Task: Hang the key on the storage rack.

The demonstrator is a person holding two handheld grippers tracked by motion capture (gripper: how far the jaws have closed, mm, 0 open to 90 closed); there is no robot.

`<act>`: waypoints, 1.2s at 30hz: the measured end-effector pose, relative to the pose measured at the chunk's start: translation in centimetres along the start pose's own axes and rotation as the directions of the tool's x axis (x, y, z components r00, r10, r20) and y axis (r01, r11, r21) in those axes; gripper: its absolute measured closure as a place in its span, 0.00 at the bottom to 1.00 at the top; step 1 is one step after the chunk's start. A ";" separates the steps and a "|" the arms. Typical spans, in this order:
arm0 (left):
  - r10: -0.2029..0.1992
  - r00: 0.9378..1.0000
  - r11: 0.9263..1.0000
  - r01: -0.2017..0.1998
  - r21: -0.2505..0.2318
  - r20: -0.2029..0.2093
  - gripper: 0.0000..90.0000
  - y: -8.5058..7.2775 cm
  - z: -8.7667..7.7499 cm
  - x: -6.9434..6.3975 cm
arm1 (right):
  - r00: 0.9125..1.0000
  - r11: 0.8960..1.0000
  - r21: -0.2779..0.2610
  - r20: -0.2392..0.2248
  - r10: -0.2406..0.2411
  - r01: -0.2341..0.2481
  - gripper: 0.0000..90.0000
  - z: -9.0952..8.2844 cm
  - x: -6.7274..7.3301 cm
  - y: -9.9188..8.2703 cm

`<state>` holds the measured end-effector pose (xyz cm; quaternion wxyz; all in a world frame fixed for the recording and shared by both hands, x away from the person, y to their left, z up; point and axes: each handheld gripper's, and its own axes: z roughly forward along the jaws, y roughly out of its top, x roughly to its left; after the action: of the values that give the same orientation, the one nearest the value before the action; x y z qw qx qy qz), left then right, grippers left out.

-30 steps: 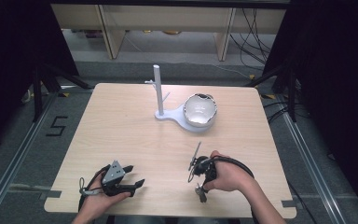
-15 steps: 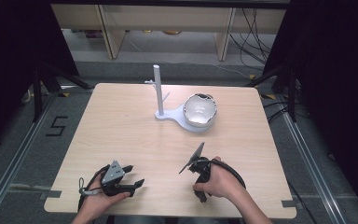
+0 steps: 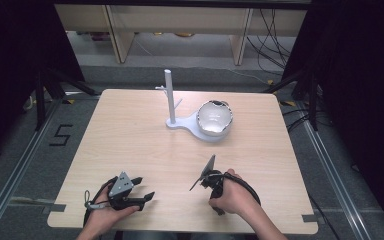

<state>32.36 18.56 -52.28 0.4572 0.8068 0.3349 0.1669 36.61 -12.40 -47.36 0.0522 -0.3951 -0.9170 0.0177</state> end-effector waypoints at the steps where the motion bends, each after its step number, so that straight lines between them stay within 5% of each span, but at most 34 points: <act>1: 0.000 1.000 1.000 0.000 -0.002 0.002 0.33 0.0 0.0 0.0 | 1.000 1.000 -0.002 -0.014 0.004 -0.004 0.75 0.0 -0.2 -0.1; 12: 0.000 1.000 1.000 0.000 0.000 0.000 0.33 0.0 0.0 0.0 | 1.000 1.000 0.011 -0.005 0.005 -0.005 0.63 0.2 0.0 -0.1; 13: -0.002 1.000 1.000 0.002 -0.001 0.000 0.33 0.0 0.0 0.0 | 0.999 0.999 0.029 0.008 0.043 -0.043 0.62 0.1 0.2 -0.1; 16: -0.001 1.000 1.000 0.001 0.000 0.001 0.33 0.0 0.0 0.0 | 0.998 0.998 0.035 0.019 0.060 -0.060 0.60 0.2 0.3 0.0; 24: -0.001 1.000 1.000 0.001 -0.001 0.002 0.33 0.0 0.0 0.0 | 0.997 0.997 0.033 0.043 0.070 -0.071 0.61 0.1 0.1 -0.2; 36: -0.001 1.000 1.000 0.001 -0.001 0.004 0.33 0.0 0.0 0.0 | 0.993 0.993 0.041 0.012 0.113 -0.114 0.64 0.4 0.3 -0.1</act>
<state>32.34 18.57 -52.31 0.4583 0.8067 0.3343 0.1654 36.26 -12.29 -47.72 0.0549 -0.4454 -0.8927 0.0416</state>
